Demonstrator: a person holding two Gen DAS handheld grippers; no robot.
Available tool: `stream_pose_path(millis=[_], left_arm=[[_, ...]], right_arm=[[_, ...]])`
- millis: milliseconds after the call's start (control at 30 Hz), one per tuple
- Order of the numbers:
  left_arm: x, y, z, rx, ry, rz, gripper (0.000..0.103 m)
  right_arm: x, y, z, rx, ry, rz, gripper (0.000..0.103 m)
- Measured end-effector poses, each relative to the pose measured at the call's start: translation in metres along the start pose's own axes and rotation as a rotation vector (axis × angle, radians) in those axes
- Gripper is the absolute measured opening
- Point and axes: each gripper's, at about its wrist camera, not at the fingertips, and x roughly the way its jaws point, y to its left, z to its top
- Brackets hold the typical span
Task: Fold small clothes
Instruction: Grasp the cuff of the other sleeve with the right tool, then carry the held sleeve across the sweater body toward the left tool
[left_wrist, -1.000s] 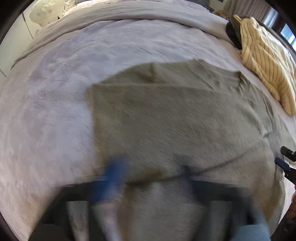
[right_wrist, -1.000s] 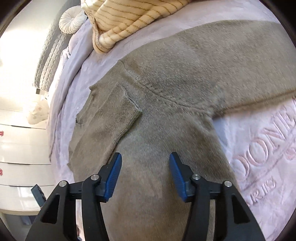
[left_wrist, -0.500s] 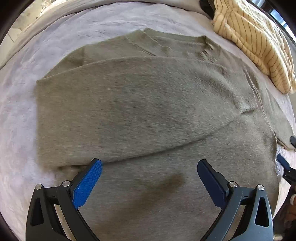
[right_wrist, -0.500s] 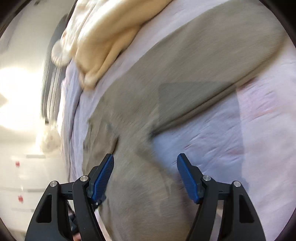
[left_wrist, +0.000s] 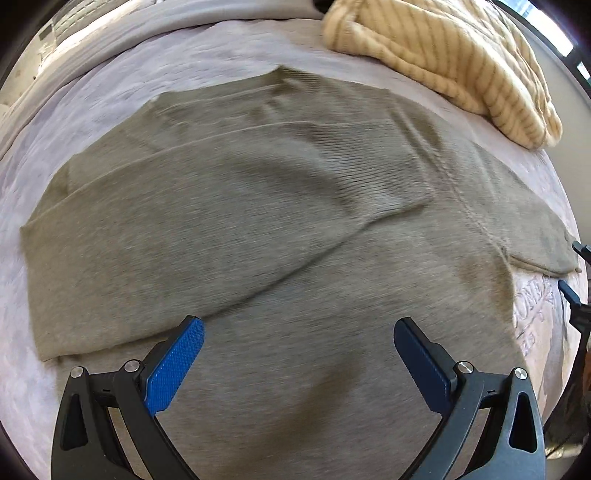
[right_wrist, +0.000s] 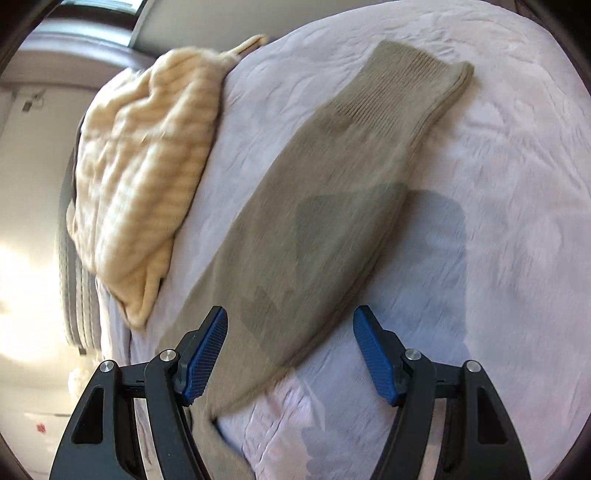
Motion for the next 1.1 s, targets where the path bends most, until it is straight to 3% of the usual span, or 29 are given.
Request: stream_pose_path(millis=[200, 433, 467, 500, 533, 567, 667, 767, 933, 1100], left_arm=[[0.005, -0.037, 0.009, 0.01, 0.009, 0.026, 0.103], [0.013, -0.062, 0.017, -0.009, 0.008, 0.053, 0.103], [0.011, -0.06, 0.015, -0.008, 0.005, 0.049, 0.103], [0.011, -0.061, 0.015, -0.01, 0.004, 0.045, 0.103], [0.009, -0.058, 0.014, -0.015, 0.004, 0.044, 0.103], [0.008, -0.055, 0.014, -0.022, 0.006, 0.043, 0.103], [0.001, -0.039, 0.009, -0.054, 0.017, 0.029, 0.103], [-0.003, -0.025, 0.008, -0.09, 0.007, 0.031, 0.103], [-0.005, -0.003, 0.008, -0.127, 0.004, 0.029, 0.103], [-0.014, 0.04, 0.007, -0.193, -0.046, 0.018, 0.103]], right_arm=[[0.011, -0.009, 0.02, 0.049, -0.015, 0.053, 0.074], [0.03, -0.008, 0.029, 0.128, 0.014, 0.177, 0.07], [0.032, -0.007, 0.029, 0.137, 0.023, 0.196, 0.054], [0.035, -0.006, 0.029, 0.142, 0.036, 0.21, 0.029], [0.037, -0.005, 0.029, 0.146, 0.049, 0.218, 0.017], [0.04, -0.004, 0.028, 0.149, 0.059, 0.218, 0.009], [0.042, 0.006, 0.025, 0.126, 0.058, 0.238, 0.009], [0.042, 0.03, 0.021, 0.055, 0.07, 0.278, 0.008], [0.049, 0.107, 0.003, -0.191, 0.121, 0.309, 0.009], [0.065, 0.209, -0.054, -0.541, 0.204, 0.338, 0.009]])
